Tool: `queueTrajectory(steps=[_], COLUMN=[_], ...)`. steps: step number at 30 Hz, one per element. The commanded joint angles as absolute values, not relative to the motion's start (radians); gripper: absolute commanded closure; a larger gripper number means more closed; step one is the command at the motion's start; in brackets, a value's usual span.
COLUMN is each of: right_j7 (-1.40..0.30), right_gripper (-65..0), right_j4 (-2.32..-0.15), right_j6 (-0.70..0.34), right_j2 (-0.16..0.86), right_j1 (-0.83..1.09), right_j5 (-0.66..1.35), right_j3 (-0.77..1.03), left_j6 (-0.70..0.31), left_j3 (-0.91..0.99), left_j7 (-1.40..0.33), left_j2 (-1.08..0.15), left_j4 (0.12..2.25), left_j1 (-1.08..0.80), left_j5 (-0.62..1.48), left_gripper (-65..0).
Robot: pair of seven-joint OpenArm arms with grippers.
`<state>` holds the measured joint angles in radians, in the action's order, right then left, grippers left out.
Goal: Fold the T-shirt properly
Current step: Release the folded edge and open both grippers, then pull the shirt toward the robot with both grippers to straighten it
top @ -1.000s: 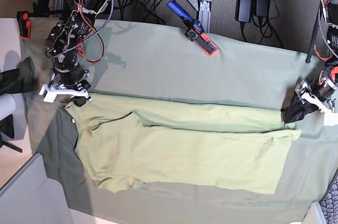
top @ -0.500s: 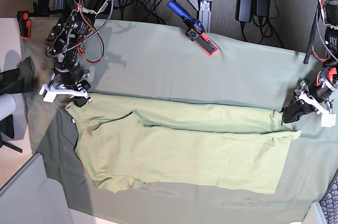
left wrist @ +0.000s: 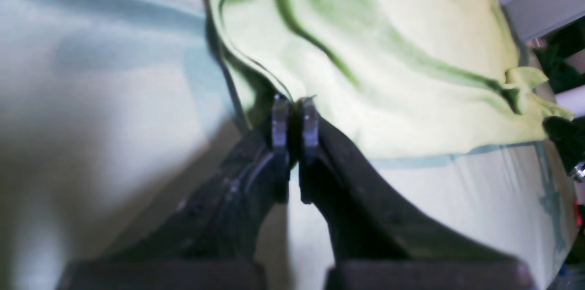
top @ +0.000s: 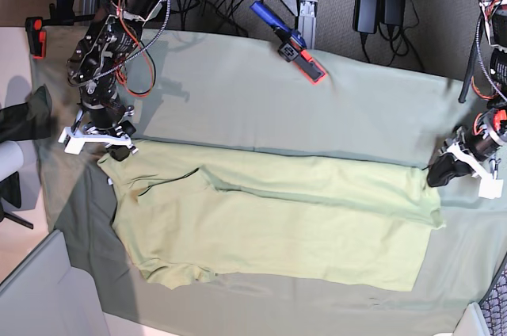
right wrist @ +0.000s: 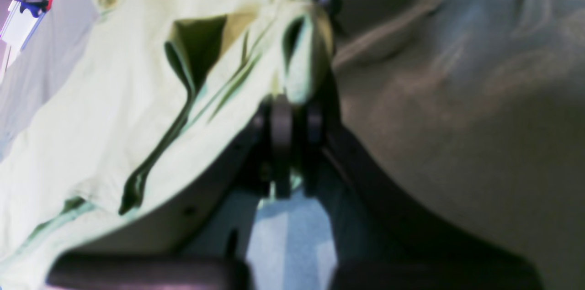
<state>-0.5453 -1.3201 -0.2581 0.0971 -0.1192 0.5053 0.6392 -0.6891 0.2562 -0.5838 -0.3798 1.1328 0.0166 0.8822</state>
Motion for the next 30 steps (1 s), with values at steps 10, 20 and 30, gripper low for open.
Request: queueTrajectory(steps=[10,20,30], right_j7=[-0.657,-0.693,-0.698], right_gripper=[0.0,0.0,0.0], right_j4=[-1.414,-1.525,-1.707], right_j6=[-0.278,-0.278,-0.278], right_j2=[0.111,0.11,0.11], right_j1=[-0.127,-0.02,0.154], right_j5=[0.592,0.663,0.679], right_j3=[0.639,0.641,0.642], left_j6=[-0.698,-0.698,-0.698], left_j3=[0.26,0.264,0.299], left_j7=[-0.638,-0.664,-0.726], left_j2=[-0.513,-0.55,-0.6], left_j4=[1.151,1.153,1.181], left_j1=[0.012,-0.072,-0.142], left_j5=[1.016,1.096,1.192], left_gripper=[0.0,0.0,0.0])
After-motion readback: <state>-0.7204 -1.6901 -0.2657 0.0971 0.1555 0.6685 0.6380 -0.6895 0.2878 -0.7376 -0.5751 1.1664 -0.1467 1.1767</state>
